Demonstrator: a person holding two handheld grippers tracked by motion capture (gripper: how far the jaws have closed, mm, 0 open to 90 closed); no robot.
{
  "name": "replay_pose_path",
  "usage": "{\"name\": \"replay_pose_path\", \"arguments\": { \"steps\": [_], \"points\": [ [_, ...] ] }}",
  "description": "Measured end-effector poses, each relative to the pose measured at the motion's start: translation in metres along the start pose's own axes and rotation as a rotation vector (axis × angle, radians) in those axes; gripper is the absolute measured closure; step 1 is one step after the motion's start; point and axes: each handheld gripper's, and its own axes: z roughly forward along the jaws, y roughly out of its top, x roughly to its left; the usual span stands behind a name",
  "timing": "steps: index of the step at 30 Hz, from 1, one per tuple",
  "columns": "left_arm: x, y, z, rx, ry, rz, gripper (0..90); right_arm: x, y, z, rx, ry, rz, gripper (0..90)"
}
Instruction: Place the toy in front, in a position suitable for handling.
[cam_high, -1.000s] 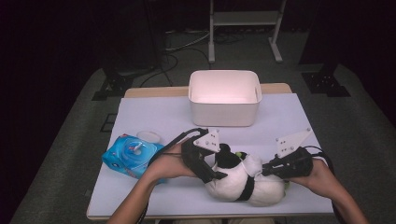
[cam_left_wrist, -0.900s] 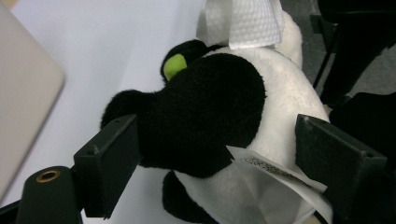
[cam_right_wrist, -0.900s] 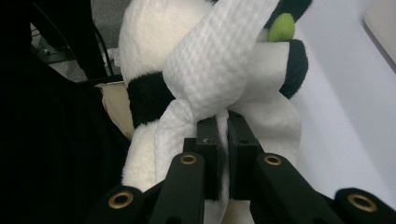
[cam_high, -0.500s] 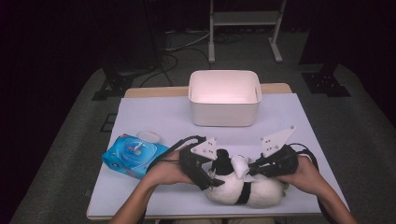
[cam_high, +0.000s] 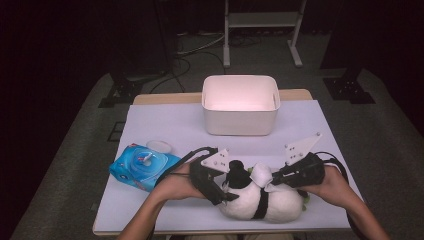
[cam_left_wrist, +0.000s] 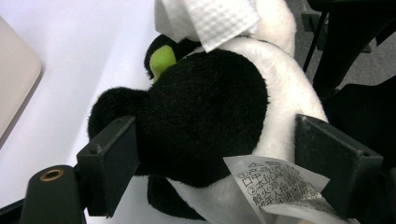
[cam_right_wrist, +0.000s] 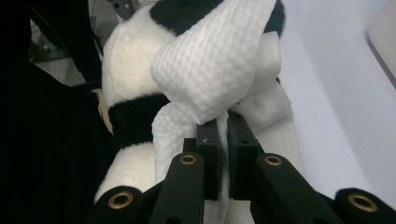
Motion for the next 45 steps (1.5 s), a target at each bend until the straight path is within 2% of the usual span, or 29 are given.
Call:
{"name": "replay_pose_path", "arguments": {
  "steps": [2, 5, 8, 10, 12, 18, 22, 26, 29, 31, 32, 35, 38, 40, 45],
  "points": [
    [0.000, 0.002, 0.001, 0.004, 0.001, 0.005, 16.4, 0.000, 0.001, 0.000, -0.001, -0.013, -0.002, 84.6],
    [0.000, 0.003, 0.002, 0.006, -0.001, 0.004, 16.4, -0.002, 0.010, 0.006, -0.003, -0.005, -0.018, 84.6],
    [0.000, 0.002, 0.003, 0.003, -0.006, 0.004, 16.4, -0.004, 0.019, 0.009, -0.025, -0.008, -0.025, 84.6],
    [0.000, 0.002, 0.003, 0.008, -0.002, 0.001, 16.4, -0.005, 0.023, 0.011, -0.015, -0.006, -0.030, 84.5],
    [0.001, 0.002, 0.002, 0.008, 0.004, 0.002, 16.4, -0.005, 0.023, 0.011, -0.005, -0.003, -0.036, 84.5],
    [0.003, -0.001, 0.001, -0.012, 0.009, -0.014, 16.4, -0.003, 0.005, 0.004, 0.021, 0.009, 0.008, 84.4],
    [0.003, 0.001, 0.002, -0.007, 0.015, 0.002, 16.3, 0.000, 0.000, 0.000, 0.012, 0.010, 0.012, 84.4],
    [0.004, 0.002, 0.003, -0.018, 0.019, -0.005, 16.3, 0.003, 0.006, 0.002, -0.005, 0.025, 0.004, 84.4],
    [0.004, 0.001, 0.004, -0.020, 0.020, -0.006, 16.3, 0.006, 0.017, 0.007, -0.024, 0.034, -0.034, 84.3],
    [0.004, 0.000, 0.003, -0.020, 0.019, -0.007, 16.3, 0.007, 0.021, 0.009, -0.031, 0.035, -0.034, 84.3],
    [0.005, -0.001, 0.003, -0.022, 0.018, -0.006, 16.3, 0.006, 0.020, 0.009, -0.033, 0.039, -0.036, 84.3],
    [0.004, -0.003, 0.002, -0.033, 0.019, -0.012, 16.2, 0.004, 0.012, 0.009, -0.040, 0.051, -0.002, 84.3],
    [0.004, -0.004, 0.000, -0.043, 0.026, -0.011, 16.1, 0.004, 0.002, 0.008, -0.030, 0.051, 0.019, 84.5],
    [0.004, -0.004, -0.001, -0.058, 0.025, -0.014, 16.0, 0.004, -0.003, 0.007, -0.018, 0.041, 0.015, 84.5],
    [0.003, -0.002, 0.001, -0.074, 0.025, -0.020, 15.8, 0.004, -0.014, 0.000, -0.028, 0.040, 0.044, 84.5]
  ]
}}
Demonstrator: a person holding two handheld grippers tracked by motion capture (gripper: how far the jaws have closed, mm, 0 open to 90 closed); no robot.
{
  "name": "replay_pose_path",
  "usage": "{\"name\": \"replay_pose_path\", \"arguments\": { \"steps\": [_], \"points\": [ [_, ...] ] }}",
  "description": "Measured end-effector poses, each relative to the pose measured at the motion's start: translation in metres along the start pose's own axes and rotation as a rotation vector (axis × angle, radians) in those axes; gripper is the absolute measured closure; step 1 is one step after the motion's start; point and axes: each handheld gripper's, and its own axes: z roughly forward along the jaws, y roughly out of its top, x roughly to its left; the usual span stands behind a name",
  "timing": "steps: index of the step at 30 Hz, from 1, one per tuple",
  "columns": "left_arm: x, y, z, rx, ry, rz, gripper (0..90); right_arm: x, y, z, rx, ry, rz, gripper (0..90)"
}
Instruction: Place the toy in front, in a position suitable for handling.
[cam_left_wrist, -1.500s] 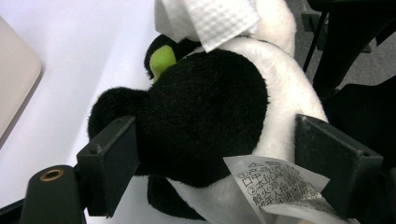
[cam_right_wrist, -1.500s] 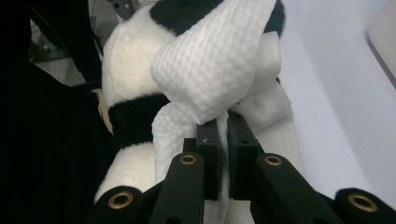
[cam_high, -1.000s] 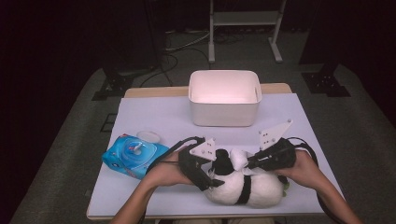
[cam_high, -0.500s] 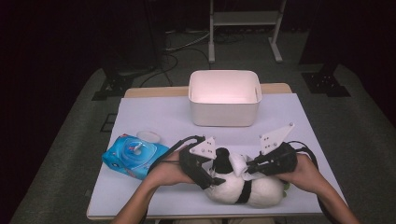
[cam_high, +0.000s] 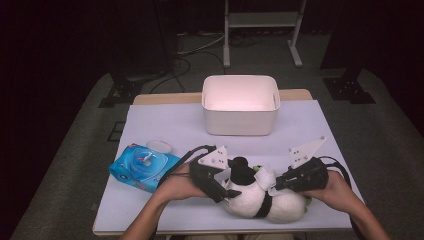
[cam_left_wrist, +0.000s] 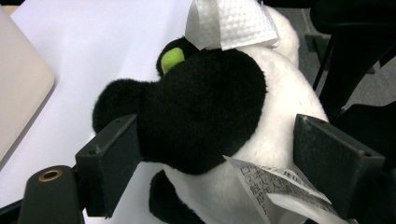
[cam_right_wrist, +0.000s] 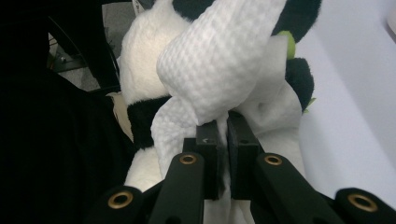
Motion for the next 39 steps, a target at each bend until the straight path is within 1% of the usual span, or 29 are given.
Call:
{"name": "replay_pose_path", "arguments": {
  "steps": [1, 5, 10, 11, 13, 16, 19, 20, 21, 22, 25, 26, 29, 33, 36, 39],
  "points": [
    [0.000, 0.001, 0.001, 0.006, -0.002, 0.007, 15.8, 0.001, 0.000, 0.000, -0.001, 0.000, 0.005, 84.5],
    [-0.001, -0.001, 0.004, 0.010, 0.003, 0.003, 16.1, 0.002, 0.002, 0.000, 0.002, 0.002, 0.004, 84.5],
    [-0.001, -0.006, 0.005, -0.003, 0.000, -0.014, 16.6, 0.004, 0.018, 0.006, 0.009, 0.005, -0.036, 84.3],
    [-0.001, -0.006, 0.005, -0.001, 0.000, -0.014, 16.6, 0.003, 0.021, 0.008, 0.009, 0.007, -0.046, 84.4],
    [-0.001, -0.007, 0.006, 0.003, -0.003, -0.013, 16.6, 0.003, 0.028, 0.011, 0.013, 0.013, -0.052, 84.4],
    [-0.001, -0.006, 0.008, -0.001, -0.010, -0.014, 16.6, 0.002, 0.039, 0.012, 0.004, 0.016, -0.073, 84.4],
    [-0.003, -0.002, 0.012, 0.007, -0.013, 0.001, 16.6, 0.001, 0.047, 0.013, -0.001, 0.020, -0.082, 84.4],
    [-0.003, -0.001, 0.013, 0.002, -0.014, -0.001, 16.6, 0.000, 0.051, 0.013, -0.007, 0.020, -0.094, 84.4],
    [-0.004, 0.001, 0.015, 0.002, -0.016, 0.004, 16.6, 0.000, 0.052, 0.013, -0.014, 0.023, -0.090, 84.4],
    [-0.005, 0.002, 0.017, 0.006, -0.016, 0.012, 16.6, 0.000, 0.055, 0.013, -0.015, 0.029, -0.092, 84.4],
    [-0.005, 0.005, 0.021, 0.012, -0.020, 0.025, 16.6, 0.002, 0.061, 0.015, -0.007, 0.026, -0.108, 84.3],
    [-0.005, 0.005, 0.022, 0.009, -0.021, 0.021, 16.5, 0.002, 0.061, 0.016, -0.001, 0.023, -0.118, 84.3],
    [-0.004, 0.003, 0.021, -0.001, -0.020, 0.013, 16.6, 0.002, 0.054, 0.012, -0.010, 0.017, -0.090, 84.3],
    [-0.005, 0.004, 0.020, 0.000, -0.012, 0.016, 16.5, 0.004, 0.041, 0.006, -0.029, 0.015, -0.067, 84.3],
    [-0.004, 0.003, 0.019, 0.005, -0.003, 0.013, 16.5, 0.006, 0.031, -0.001, -0.015, 0.004, -0.053, 84.0],
    [-0.003, 0.004, 0.019, -0.002, 0.000, 0.009, 16.5, 0.007, 0.025, -0.004, -0.015, 0.005, -0.041, 84.0]
  ]
}}
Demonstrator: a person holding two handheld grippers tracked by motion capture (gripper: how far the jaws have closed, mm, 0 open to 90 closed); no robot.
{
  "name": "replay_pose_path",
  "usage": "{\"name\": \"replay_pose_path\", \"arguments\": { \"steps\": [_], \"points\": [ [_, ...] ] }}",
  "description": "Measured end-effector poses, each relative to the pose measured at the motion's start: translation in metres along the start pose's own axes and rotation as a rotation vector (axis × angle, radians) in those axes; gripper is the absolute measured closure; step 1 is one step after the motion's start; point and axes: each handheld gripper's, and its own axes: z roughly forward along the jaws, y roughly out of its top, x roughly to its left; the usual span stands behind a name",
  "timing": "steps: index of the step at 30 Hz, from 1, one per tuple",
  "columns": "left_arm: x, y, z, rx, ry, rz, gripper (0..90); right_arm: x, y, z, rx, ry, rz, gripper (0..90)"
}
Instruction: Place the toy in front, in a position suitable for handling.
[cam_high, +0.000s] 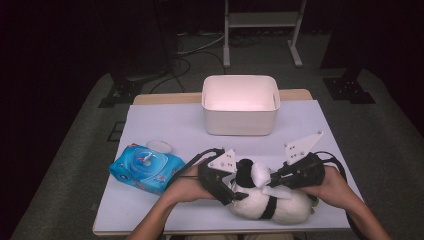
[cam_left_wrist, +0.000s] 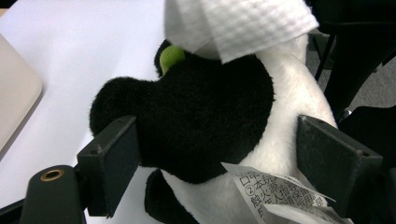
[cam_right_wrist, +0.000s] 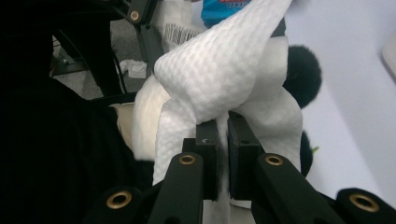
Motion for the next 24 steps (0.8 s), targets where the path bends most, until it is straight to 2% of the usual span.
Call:
{"name": "replay_pose_path", "arguments": {
  "steps": [5, 8, 11, 14, 17, 19, 22, 24],
  "points": [
    [0.002, 0.002, 0.002, 0.003, 0.002, -0.011, 16.4, 0.003, 0.008, 0.001, -0.005, -0.003, -0.021, 84.0],
    [0.004, 0.004, 0.002, 0.007, -0.001, -0.013, 16.2, 0.003, 0.019, 0.006, 0.007, -0.006, -0.060, 84.0],
    [0.005, 0.005, 0.003, 0.008, 0.000, -0.012, 15.8, 0.002, 0.028, 0.010, -0.001, 0.001, -0.070, 84.0],
    [0.006, 0.003, 0.002, 0.014, -0.017, -0.016, 15.6, 0.001, 0.031, 0.016, -0.006, 0.014, -0.070, 83.9],
    [0.005, -0.001, 0.001, -0.003, -0.023, -0.022, 15.3, 0.001, 0.029, 0.017, -0.013, 0.026, -0.083, 83.8],
    [0.004, -0.002, 0.000, -0.007, -0.021, -0.026, 15.3, 0.001, 0.026, 0.014, -0.017, 0.030, -0.068, 83.8],
    [0.003, -0.004, -0.001, -0.011, -0.012, -0.028, 15.2, 0.002, 0.016, 0.007, -0.010, 0.001, -0.061, 83.6],
    [0.002, -0.004, -0.003, -0.007, -0.008, -0.024, 14.9, 0.001, 0.008, 0.004, -0.007, -0.010, -0.033, 83.6]
  ]
}}
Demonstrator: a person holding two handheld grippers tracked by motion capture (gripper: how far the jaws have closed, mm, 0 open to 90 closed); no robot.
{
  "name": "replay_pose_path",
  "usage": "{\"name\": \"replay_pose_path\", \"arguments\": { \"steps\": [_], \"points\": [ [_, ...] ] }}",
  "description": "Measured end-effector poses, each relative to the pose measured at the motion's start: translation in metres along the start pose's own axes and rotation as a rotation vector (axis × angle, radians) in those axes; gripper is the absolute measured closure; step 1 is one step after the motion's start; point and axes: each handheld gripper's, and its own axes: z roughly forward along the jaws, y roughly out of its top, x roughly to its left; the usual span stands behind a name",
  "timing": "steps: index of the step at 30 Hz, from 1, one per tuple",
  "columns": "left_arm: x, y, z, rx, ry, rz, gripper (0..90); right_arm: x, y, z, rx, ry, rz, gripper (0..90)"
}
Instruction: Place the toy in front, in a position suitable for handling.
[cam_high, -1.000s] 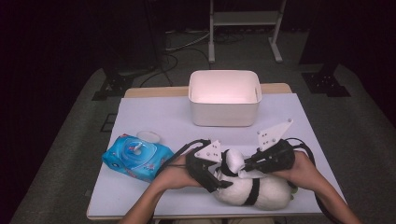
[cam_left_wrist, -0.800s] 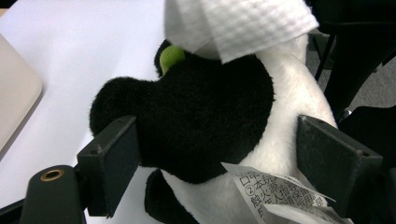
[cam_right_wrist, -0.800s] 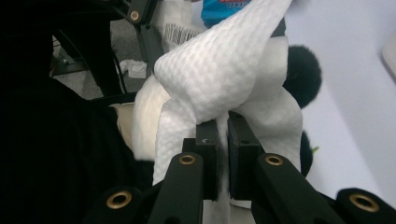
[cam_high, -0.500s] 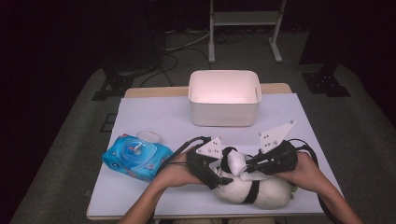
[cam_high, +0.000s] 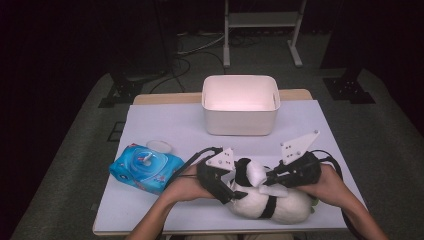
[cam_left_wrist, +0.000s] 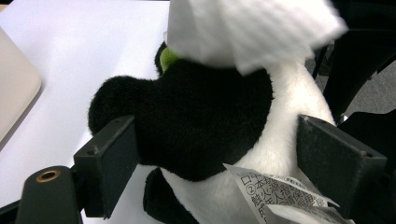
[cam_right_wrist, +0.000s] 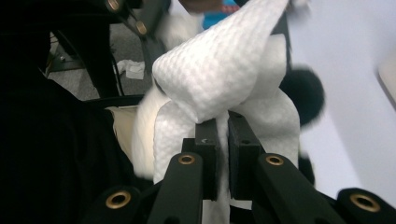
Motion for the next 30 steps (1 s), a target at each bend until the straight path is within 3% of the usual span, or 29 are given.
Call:
{"name": "replay_pose_path", "arguments": {
  "steps": [5, 7, 10, 18, 25, 30],
  "points": [
    [-0.004, 0.004, -0.005, 0.007, 0.002, 0.016, 13.4, 0.004, -0.020, 0.001, 0.001, 0.016, 0.037, 83.7],
    [-0.004, 0.006, -0.008, -0.008, 0.000, 0.013, 13.5, 0.007, -0.024, 0.003, -0.001, 0.033, 0.047, 83.8],
    [-0.004, 0.005, -0.007, 0.011, 0.001, 0.010, 13.5, 0.009, -0.026, 0.004, -0.009, 0.048, 0.044, 83.7],
    [-0.006, -0.002, -0.006, -0.008, -0.011, -0.002, 14.1, 0.007, -0.002, 0.011, -0.001, 0.032, 0.000, 83.7],
    [-0.005, 0.000, -0.004, -0.010, -0.010, 0.005, 14.2, -0.007, 0.019, 0.024, 0.004, 0.049, -0.016, 83.8],
    [-0.004, -0.002, -0.004, -0.020, -0.018, -0.001, 14.1, -0.018, 0.024, 0.032, 0.001, 0.051, -0.008, 83.8]
  ]
}}
